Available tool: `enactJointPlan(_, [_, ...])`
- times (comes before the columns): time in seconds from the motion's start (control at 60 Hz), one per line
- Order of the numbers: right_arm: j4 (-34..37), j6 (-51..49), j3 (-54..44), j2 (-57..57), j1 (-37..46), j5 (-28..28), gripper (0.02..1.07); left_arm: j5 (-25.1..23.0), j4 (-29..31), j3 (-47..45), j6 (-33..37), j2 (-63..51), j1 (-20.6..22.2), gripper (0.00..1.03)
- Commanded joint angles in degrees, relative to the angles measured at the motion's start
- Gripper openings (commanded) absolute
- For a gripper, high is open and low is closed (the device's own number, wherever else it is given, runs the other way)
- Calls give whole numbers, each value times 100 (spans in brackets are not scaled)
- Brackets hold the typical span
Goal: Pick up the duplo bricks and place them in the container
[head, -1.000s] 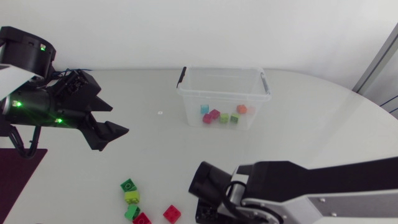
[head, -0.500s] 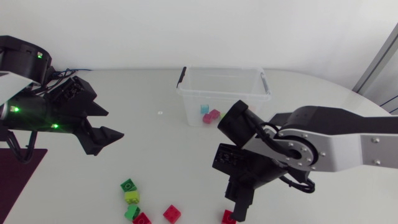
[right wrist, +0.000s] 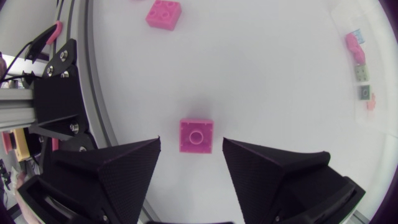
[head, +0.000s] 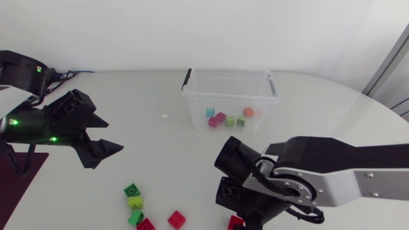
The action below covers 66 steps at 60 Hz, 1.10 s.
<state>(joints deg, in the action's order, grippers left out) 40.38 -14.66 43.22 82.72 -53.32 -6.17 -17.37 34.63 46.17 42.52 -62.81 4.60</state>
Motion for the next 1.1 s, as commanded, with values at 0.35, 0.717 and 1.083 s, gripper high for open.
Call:
enactJointPlan(0.35, [-452,77,-235,842,-82,-59,67,-48,79,-557,406,84,-12,99])
enactJointPlan(0.717, [-21,-187,-33,25,533,81,16,190,298,-1321,652,-65,313,99])
enactJointPlan(1.083, [620,-310,433,-775,937,55,17,655,-616,-1734,98,-610,691,99])
